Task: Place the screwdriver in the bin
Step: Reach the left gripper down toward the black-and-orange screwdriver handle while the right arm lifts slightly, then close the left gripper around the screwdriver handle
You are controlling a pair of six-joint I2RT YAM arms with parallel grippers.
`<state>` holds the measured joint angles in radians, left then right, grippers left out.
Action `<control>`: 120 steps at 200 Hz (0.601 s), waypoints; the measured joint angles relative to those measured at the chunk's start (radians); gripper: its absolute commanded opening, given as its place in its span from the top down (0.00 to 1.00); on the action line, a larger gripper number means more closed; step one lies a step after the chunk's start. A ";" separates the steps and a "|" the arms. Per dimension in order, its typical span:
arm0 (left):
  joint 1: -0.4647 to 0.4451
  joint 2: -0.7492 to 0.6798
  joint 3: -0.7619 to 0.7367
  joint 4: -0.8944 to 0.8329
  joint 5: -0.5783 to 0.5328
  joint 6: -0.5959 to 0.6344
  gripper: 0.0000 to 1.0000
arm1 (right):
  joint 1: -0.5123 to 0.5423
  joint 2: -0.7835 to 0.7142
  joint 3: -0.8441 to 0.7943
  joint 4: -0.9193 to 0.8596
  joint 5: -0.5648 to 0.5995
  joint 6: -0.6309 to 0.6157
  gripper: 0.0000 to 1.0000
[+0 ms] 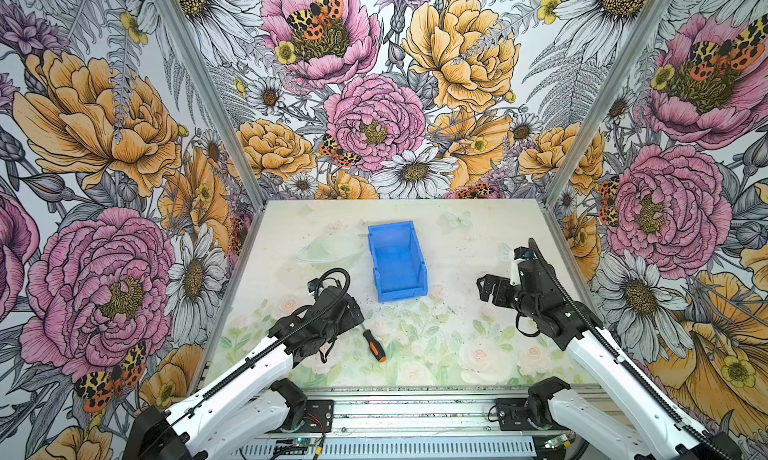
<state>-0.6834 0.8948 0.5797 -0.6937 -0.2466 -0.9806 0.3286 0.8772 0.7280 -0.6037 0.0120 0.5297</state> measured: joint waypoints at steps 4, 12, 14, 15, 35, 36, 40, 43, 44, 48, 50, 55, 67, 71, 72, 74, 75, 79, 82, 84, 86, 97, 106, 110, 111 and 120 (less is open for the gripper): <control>-0.013 0.004 -0.002 -0.001 -0.001 -0.012 0.01 | 0.000 0.000 -0.002 -0.001 -0.001 -0.002 0.01; -0.034 0.010 -0.004 -0.002 -0.003 -0.030 0.01 | 0.000 0.000 -0.006 -0.002 -0.003 -0.007 0.01; -0.039 0.012 -0.005 -0.002 -0.004 -0.035 0.01 | 0.000 0.000 -0.007 -0.004 -0.003 -0.007 0.01; -0.041 0.013 -0.005 -0.002 -0.004 -0.037 0.01 | 0.000 0.000 -0.008 -0.004 -0.004 -0.007 0.01; -0.087 0.034 -0.006 -0.002 -0.015 -0.080 0.01 | 0.000 0.000 -0.016 -0.008 -0.010 -0.016 0.01; -0.090 0.037 -0.006 -0.002 -0.016 -0.084 0.01 | 0.000 0.000 -0.016 -0.008 -0.010 -0.016 0.00; -0.098 0.042 -0.006 -0.002 -0.018 -0.092 0.01 | 0.000 0.000 -0.018 -0.008 -0.010 -0.018 0.01; -0.103 0.046 -0.006 -0.002 -0.020 -0.096 0.01 | 0.000 0.000 -0.019 -0.009 -0.010 -0.018 0.01; -0.104 0.047 -0.006 -0.002 -0.020 -0.097 0.01 | 0.000 0.000 -0.020 -0.009 -0.010 -0.019 0.01; -0.112 0.053 -0.006 -0.002 -0.023 -0.105 0.01 | 0.000 0.000 -0.021 -0.010 -0.010 -0.020 0.00; -0.116 0.058 -0.006 -0.002 -0.024 -0.109 0.01 | 0.000 0.000 -0.023 -0.010 -0.010 -0.022 0.00; -0.125 0.066 -0.006 -0.002 -0.027 -0.118 0.01 | 0.000 0.000 -0.025 -0.010 -0.011 -0.022 0.00; -0.150 0.090 -0.006 -0.002 -0.035 -0.141 0.01 | 0.000 0.000 -0.030 -0.011 -0.014 -0.023 0.01; -0.158 0.097 -0.006 -0.002 -0.037 -0.146 0.01 | 0.000 0.000 -0.032 -0.012 -0.014 -0.024 0.00; -0.161 0.099 -0.006 -0.002 -0.039 -0.149 0.01 | 0.000 0.000 -0.032 -0.013 -0.014 -0.024 0.00; -0.165 0.103 -0.006 -0.002 -0.040 -0.152 0.01 | 0.000 0.000 -0.032 -0.014 -0.015 -0.025 0.00; -0.167 0.105 -0.006 -0.002 -0.041 -0.153 0.01 | 0.000 0.000 -0.033 -0.014 -0.016 -0.025 0.00; -0.175 0.112 -0.006 -0.002 -0.045 -0.163 0.01 | 0.000 -0.001 -0.034 -0.014 -0.017 -0.025 0.01; -0.182 0.118 -0.006 -0.002 -0.047 -0.168 0.01 | 0.000 -0.002 -0.036 -0.014 -0.018 -0.026 0.00; -0.186 0.122 -0.006 -0.002 -0.049 -0.173 0.01 | 0.000 -0.002 -0.037 -0.014 -0.018 -0.026 0.01; -0.190 0.126 -0.006 -0.002 -0.051 -0.177 0.01 | 0.000 -0.003 -0.037 -0.014 -0.018 -0.026 0.01; -0.214 0.150 -0.006 -0.002 -0.062 -0.201 0.01 | 0.000 -0.011 -0.040 -0.017 -0.018 -0.026 0.01; -0.233 0.170 -0.006 -0.002 -0.072 -0.219 0.01 | 0.000 -0.017 -0.042 -0.017 -0.018 -0.026 0.01; -0.241 0.180 -0.006 -0.002 -0.077 -0.226 0.01 | 0.000 -0.020 -0.043 -0.017 -0.018 -0.026 0.01; -0.244 0.183 -0.005 -0.002 -0.079 -0.228 0.01 | 0.000 -0.020 -0.043 -0.017 -0.018 -0.026 0.01; -0.260 0.209 -0.003 -0.003 -0.085 -0.243 0.01 | 0.000 -0.025 -0.045 -0.017 -0.018 -0.027 0.00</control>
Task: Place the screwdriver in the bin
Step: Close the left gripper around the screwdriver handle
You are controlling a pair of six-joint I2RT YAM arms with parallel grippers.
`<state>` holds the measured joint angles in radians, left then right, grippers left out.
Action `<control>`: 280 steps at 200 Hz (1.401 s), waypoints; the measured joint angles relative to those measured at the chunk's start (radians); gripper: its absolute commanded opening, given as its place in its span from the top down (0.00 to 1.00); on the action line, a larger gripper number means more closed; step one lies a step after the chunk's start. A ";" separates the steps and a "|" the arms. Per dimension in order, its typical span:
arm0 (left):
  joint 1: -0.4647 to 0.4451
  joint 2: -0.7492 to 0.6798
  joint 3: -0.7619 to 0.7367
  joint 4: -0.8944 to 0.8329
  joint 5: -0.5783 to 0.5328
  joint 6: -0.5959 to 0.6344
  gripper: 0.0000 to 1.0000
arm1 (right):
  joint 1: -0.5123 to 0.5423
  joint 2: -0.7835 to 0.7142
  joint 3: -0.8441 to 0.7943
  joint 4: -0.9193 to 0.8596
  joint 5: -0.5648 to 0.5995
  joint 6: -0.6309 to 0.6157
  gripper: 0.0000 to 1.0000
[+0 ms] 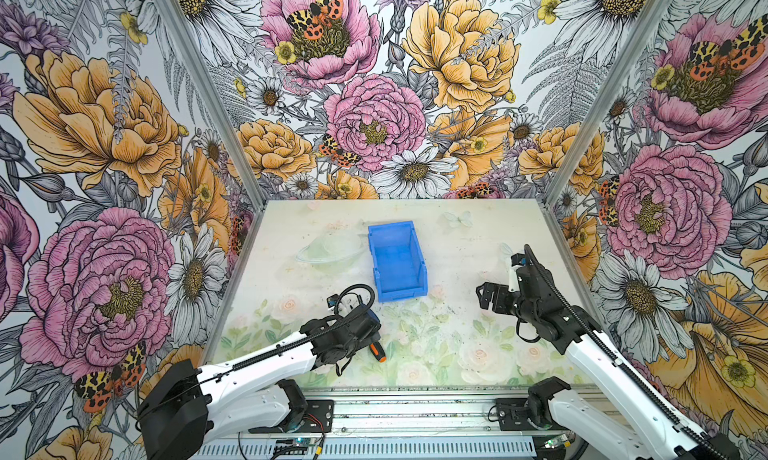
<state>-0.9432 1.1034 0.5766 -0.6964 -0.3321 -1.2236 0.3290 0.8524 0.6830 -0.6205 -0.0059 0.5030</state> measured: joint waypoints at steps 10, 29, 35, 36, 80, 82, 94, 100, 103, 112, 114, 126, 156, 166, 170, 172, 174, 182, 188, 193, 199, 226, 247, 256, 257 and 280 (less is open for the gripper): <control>-0.016 0.034 0.009 -0.003 -0.005 -0.010 0.01 | 0.000 -0.002 -0.001 0.000 0.000 -0.003 0.01; -0.042 0.099 0.035 -0.003 -0.014 -0.028 0.01 | 0.000 -0.002 -0.004 0.000 -0.003 -0.006 0.01; -0.049 0.120 0.045 -0.003 -0.017 -0.032 0.02 | 0.000 -0.003 -0.006 0.000 -0.003 -0.007 0.00; -0.051 0.125 0.047 -0.003 -0.017 -0.032 0.02 | 0.000 -0.003 -0.006 0.000 -0.003 -0.007 0.00; -0.093 0.249 0.123 -0.003 -0.025 -0.046 0.13 | 0.000 -0.013 -0.008 -0.001 -0.003 -0.015 0.01; -0.094 0.251 0.125 -0.003 -0.026 -0.046 0.14 | 0.000 -0.013 -0.008 -0.001 -0.003 -0.015 0.01; -0.099 0.270 0.138 -0.003 -0.027 -0.052 0.16 | 0.000 -0.016 -0.008 -0.001 -0.003 -0.018 0.00; -0.101 0.280 0.144 -0.003 -0.028 -0.053 0.17 | 0.000 -0.017 -0.008 -0.001 -0.003 -0.019 0.00; -0.101 0.284 0.146 -0.002 -0.028 -0.054 0.18 | 0.000 -0.017 -0.008 -0.001 -0.003 -0.019 0.00; -0.101 0.298 0.154 -0.002 -0.028 -0.053 0.20 | 0.000 -0.019 -0.009 -0.001 -0.003 -0.022 0.00; -0.101 0.301 0.155 -0.003 -0.028 -0.053 0.21 | 0.000 -0.019 -0.009 -0.001 -0.003 -0.022 0.00; -0.101 0.317 0.160 -0.002 -0.028 -0.053 0.24 | 0.000 -0.021 -0.010 -0.001 -0.003 -0.024 0.01; -0.101 0.357 0.160 0.008 -0.027 -0.055 0.34 | 0.000 -0.021 -0.011 -0.001 -0.002 -0.026 0.00; -0.101 0.372 0.160 0.012 -0.026 -0.059 0.40 | 0.000 -0.021 -0.011 -0.001 0.001 -0.026 0.01; -0.101 0.377 0.160 0.014 -0.027 -0.061 0.42 | 0.000 -0.021 -0.011 -0.001 0.002 -0.026 0.01; -0.101 0.380 0.160 0.015 -0.026 -0.061 0.43 | 0.000 -0.021 -0.012 -0.001 0.002 -0.026 0.00; -0.101 0.382 0.160 0.015 -0.026 -0.056 0.44 | 0.000 -0.021 -0.012 -0.001 0.002 -0.026 0.01; -0.102 0.389 0.162 0.014 -0.027 -0.058 0.48 | 0.000 -0.021 -0.012 -0.001 0.002 -0.026 0.00; -0.102 0.391 0.164 0.016 -0.027 -0.058 0.53 | 0.000 -0.021 -0.012 -0.001 0.004 -0.026 0.01; -0.102 0.392 0.165 0.018 -0.026 -0.057 0.56 | 0.000 -0.021 -0.012 -0.001 0.005 -0.026 0.00; -0.102 0.393 0.165 0.021 -0.026 -0.061 0.59 | 0.000 -0.021 -0.012 -0.001 0.005 -0.026 0.00; -0.102 0.396 0.166 0.024 -0.027 -0.065 0.69 | 0.000 -0.021 -0.012 -0.001 0.013 -0.026 0.01; -0.102 0.394 0.165 0.025 -0.027 -0.070 0.79 | 0.000 -0.021 -0.013 -0.001 0.013 -0.026 0.01; -0.102 0.392 0.163 0.027 -0.028 -0.073 0.83 | 0.000 -0.021 -0.013 -0.001 0.013 -0.026 0.01; -0.102 0.392 0.163 0.027 -0.028 -0.073 0.84 | 0.000 -0.021 -0.013 -0.001 0.013 -0.026 0.01; -0.102 0.378 0.151 0.035 -0.027 -0.077 0.91 | 0.000 -0.021 -0.013 -0.001 0.020 -0.026 0.00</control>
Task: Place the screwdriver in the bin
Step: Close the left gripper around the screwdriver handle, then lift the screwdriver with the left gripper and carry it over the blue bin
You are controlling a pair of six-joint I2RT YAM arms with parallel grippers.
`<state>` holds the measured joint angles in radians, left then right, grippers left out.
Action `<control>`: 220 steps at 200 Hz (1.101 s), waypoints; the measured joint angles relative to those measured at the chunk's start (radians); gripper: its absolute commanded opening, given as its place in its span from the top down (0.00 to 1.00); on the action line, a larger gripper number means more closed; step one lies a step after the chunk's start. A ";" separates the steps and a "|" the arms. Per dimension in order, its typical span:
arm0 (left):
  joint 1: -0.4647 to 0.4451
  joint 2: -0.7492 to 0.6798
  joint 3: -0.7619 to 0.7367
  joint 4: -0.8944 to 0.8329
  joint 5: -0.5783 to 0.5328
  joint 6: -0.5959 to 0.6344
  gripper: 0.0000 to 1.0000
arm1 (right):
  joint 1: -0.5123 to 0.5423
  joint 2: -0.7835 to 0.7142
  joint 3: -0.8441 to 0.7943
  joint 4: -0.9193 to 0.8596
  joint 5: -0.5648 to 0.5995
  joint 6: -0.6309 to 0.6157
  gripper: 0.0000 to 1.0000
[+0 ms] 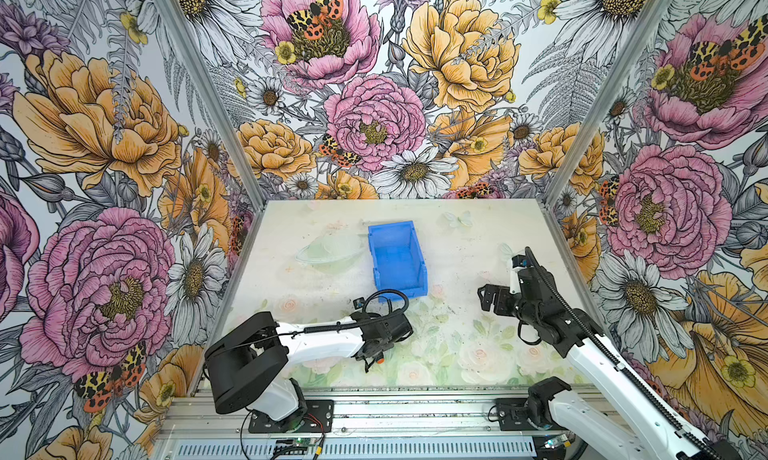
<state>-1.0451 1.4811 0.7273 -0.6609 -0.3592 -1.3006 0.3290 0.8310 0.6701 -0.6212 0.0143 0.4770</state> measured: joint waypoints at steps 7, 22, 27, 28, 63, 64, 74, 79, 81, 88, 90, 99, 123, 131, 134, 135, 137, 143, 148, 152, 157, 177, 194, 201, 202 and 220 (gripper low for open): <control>0.000 -0.006 -0.004 0.000 0.000 0.000 0.92 | 0.000 0.000 0.000 0.000 0.003 0.000 0.00; 0.000 -0.023 -0.015 -0.001 0.000 0.000 0.94 | 0.000 0.000 0.000 0.000 0.009 0.000 0.00; 0.001 -0.032 -0.018 -0.002 0.000 0.000 0.95 | 0.000 0.000 0.000 0.000 0.011 0.000 0.01; 0.001 -0.033 -0.018 -0.002 0.000 0.000 0.95 | 0.000 0.000 0.000 0.000 0.012 0.000 0.00; 0.017 -0.124 -0.024 -0.004 -0.015 0.017 1.00 | 0.000 0.000 0.000 0.000 0.026 -0.008 0.01; 0.018 -0.127 -0.024 -0.004 -0.016 0.017 1.00 | 0.000 0.000 0.000 0.000 0.027 -0.008 0.01; 0.034 -0.158 -0.024 -0.005 -0.021 0.029 1.00 | 0.000 0.000 0.000 0.000 0.033 -0.008 0.00; 0.042 -0.174 -0.024 -0.005 -0.024 0.037 1.00 | 0.000 0.000 0.000 0.000 0.035 -0.008 0.00; 0.045 -0.177 -0.024 -0.005 -0.024 0.039 1.00 | 0.000 0.000 0.000 0.000 0.035 -0.008 0.00; 0.059 -0.200 -0.024 -0.005 -0.026 0.049 1.00 | 0.000 0.000 0.000 0.000 0.038 -0.008 0.00; 0.063 -0.206 -0.024 -0.005 -0.026 0.053 1.00 | 0.000 0.000 0.000 0.000 0.038 -0.008 0.00; 0.082 -0.237 -0.025 -0.005 -0.030 0.066 1.00 | 0.000 0.000 0.000 0.000 0.039 -0.008 0.00; 0.133 -0.318 -0.026 -0.016 -0.035 0.105 1.00 | 0.000 0.000 0.000 0.000 0.045 -0.015 0.00; 0.151 -0.341 -0.026 -0.020 -0.036 0.118 1.00 | 0.000 0.000 0.000 0.000 0.048 -0.020 0.01; 0.158 -0.349 -0.026 -0.021 -0.037 0.125 1.00 | 0.000 0.000 0.001 0.000 0.050 -0.022 0.01; 0.161 -0.352 -0.026 -0.021 -0.037 0.127 1.00 | 0.000 0.000 0.001 0.000 0.050 -0.023 0.00; 0.166 -0.358 -0.026 -0.023 -0.037 0.130 1.00 | 0.000 0.000 0.001 0.000 0.051 -0.023 0.01; 0.180 -0.371 -0.026 -0.024 -0.037 0.143 1.00 | 0.000 0.001 0.002 0.000 0.055 -0.026 0.01; 0.190 -0.380 -0.026 -0.026 -0.037 0.154 1.00 | 0.000 0.002 0.003 0.000 0.058 -0.028 0.00; 0.198 -0.387 -0.025 -0.027 -0.037 0.165 1.00 | 0.000 0.002 0.005 -0.001 0.061 -0.031 0.01; 0.207 -0.393 -0.024 -0.031 -0.037 0.177 1.00 | 0.000 0.003 0.007 -0.002 0.063 -0.033 0.00; 0.235 -0.401 0.005 -0.050 -0.038 0.238 1.00 | 0.000 0.014 0.021 -0.003 0.071 -0.046 0.00; 0.249 -0.400 0.051 -0.058 -0.037 0.291 1.00 | 0.000 0.021 0.029 -0.003 0.072 -0.053 0.01; 0.254 -0.399 0.078 -0.061 -0.037 0.315 1.00 | 0.000 0.023 0.030 -0.003 0.073 -0.053 0.01; 0.254 -0.398 0.080 -0.061 -0.037 0.317 1.00 | 0.000 0.023 0.030 -0.003 0.073 -0.053 0.01; 0.262 -0.385 0.148 -0.060 -0.037 0.369 1.00 | 0.000 0.027 0.031 -0.003 0.076 -0.057 0.01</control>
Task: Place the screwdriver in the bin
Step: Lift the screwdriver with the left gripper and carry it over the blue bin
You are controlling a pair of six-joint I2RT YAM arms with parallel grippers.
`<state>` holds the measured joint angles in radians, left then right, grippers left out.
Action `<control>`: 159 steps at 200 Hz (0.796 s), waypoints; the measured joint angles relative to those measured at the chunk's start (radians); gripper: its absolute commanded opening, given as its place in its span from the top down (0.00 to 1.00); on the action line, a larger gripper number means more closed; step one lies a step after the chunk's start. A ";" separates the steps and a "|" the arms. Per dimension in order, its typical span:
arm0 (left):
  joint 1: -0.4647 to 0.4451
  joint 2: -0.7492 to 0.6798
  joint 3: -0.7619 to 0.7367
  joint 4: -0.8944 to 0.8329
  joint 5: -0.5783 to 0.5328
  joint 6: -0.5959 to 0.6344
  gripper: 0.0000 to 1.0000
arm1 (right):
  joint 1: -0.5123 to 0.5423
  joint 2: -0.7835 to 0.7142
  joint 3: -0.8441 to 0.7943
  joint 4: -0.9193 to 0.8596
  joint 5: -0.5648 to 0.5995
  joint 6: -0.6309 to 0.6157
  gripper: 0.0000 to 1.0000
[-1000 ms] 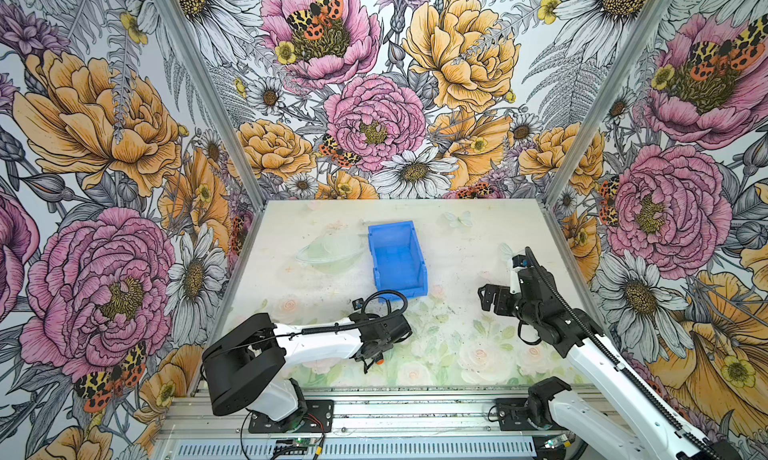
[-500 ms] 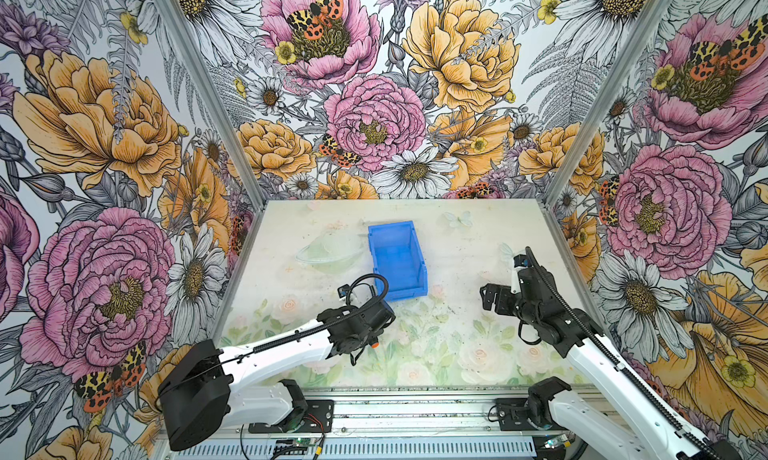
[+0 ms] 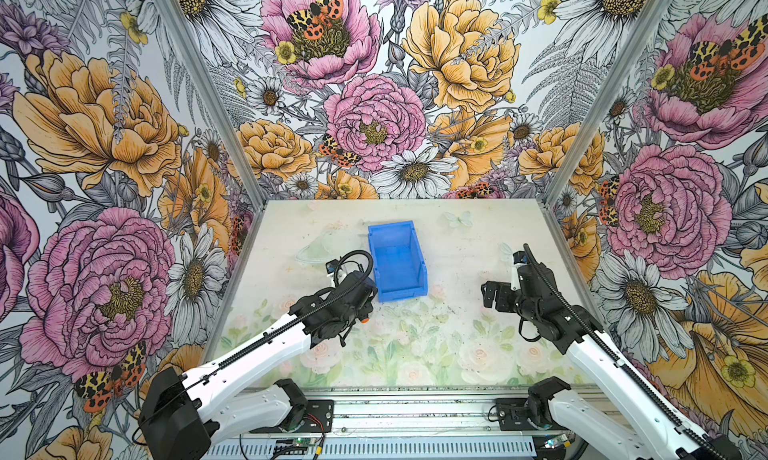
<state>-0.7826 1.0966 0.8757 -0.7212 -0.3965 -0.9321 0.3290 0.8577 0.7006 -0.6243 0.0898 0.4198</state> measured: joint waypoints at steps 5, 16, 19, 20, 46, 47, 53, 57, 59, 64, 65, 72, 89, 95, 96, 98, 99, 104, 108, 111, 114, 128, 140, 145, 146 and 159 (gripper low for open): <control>0.001 0.007 0.019 0.001 0.000 0.011 1.00 | 0.000 0.001 0.000 0.000 0.000 -0.002 0.01; 0.002 0.026 0.054 0.004 0.000 0.032 1.00 | 0.000 0.001 0.000 0.000 0.000 -0.003 0.00; 0.003 0.032 0.062 0.004 0.000 0.037 1.00 | 0.000 0.001 0.000 0.000 0.001 -0.003 0.00; 0.002 0.035 0.066 0.004 0.000 0.040 1.00 | 0.000 0.001 0.000 0.000 0.001 -0.003 0.00; 0.002 0.108 0.126 0.006 0.000 0.074 1.00 | 0.000 0.000 0.000 0.000 0.003 -0.002 0.01; 0.002 0.113 0.130 0.006 0.000 0.076 1.00 | 0.000 0.000 0.000 0.000 0.003 -0.002 0.01; 0.002 0.134 0.144 0.005 0.000 0.081 1.00 | 0.000 -0.001 0.000 0.000 0.002 -0.002 0.01; 0.002 0.148 0.155 0.004 0.000 0.087 1.00 | 0.000 -0.003 0.000 0.000 0.003 -0.002 0.00; 0.002 0.157 0.161 0.004 0.001 0.089 1.00 | 0.000 -0.003 0.000 0.000 0.002 -0.001 0.00; 0.002 0.179 0.177 0.005 0.001 0.097 1.00 | 0.000 -0.006 0.000 0.000 0.003 0.000 0.01; 0.002 0.182 0.179 0.005 0.001 0.097 1.00 | 0.000 -0.006 0.000 0.000 0.003 0.001 0.01; 0.002 0.212 0.201 0.009 0.003 0.107 1.00 | 0.000 -0.010 0.000 0.000 0.004 0.002 0.00; 0.003 0.284 0.259 0.018 0.016 0.132 1.00 | 0.000 -0.012 0.000 0.004 0.016 0.005 0.01; 0.006 0.314 0.283 0.022 0.026 0.142 1.00 | 0.000 -0.010 0.000 0.005 0.022 0.005 0.00; 0.006 0.317 0.286 0.023 0.027 0.142 1.00 | 0.000 -0.010 0.000 0.006 0.023 0.005 0.00; 0.007 0.328 0.294 0.024 0.030 0.146 1.00 | 0.000 -0.008 0.000 0.006 0.024 0.005 0.01; 0.008 0.336 0.301 0.024 0.032 0.149 1.00 | 0.000 -0.007 0.000 0.006 0.024 0.004 0.01; 0.011 0.360 0.321 0.026 0.040 0.155 1.00 | 0.000 -0.005 0.001 0.006 0.029 0.003 0.00; 0.015 0.383 0.341 0.026 0.049 0.162 1.00 | 0.000 -0.001 0.003 0.005 0.031 0.001 0.01; 0.018 0.398 0.354 0.030 0.052 0.167 1.00 | 0.000 0.002 0.004 0.005 0.032 0.000 0.00; 0.021 0.415 0.368 0.031 0.058 0.174 1.00 | 0.000 0.003 0.005 0.005 0.033 0.000 0.00; 0.035 0.489 0.437 0.037 0.078 0.196 1.00 | 0.000 0.010 0.011 0.008 0.044 -0.003 0.01; 0.045 0.549 0.495 0.044 0.095 0.212 1.00 | 0.000 0.016 0.016 0.008 0.056 -0.008 0.00; 0.048 0.572 0.520 0.047 0.103 0.219 1.00 | 0.000 0.021 0.019 0.009 0.060 -0.010 0.01; 0.049 0.576 0.523 0.047 0.105 0.220 1.00 | 0.000 0.023 0.019 0.009 0.061 -0.010 0.01; 0.058 0.636 0.581 0.056 0.124 0.233 1.00 | 0.000 0.035 0.023 0.011 0.068 -0.010 0.01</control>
<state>-0.7246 1.7329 1.4570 -0.6647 -0.2726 -0.6987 0.3286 0.8932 0.7231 -0.6128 0.1574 0.4095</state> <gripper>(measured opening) 0.294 0.995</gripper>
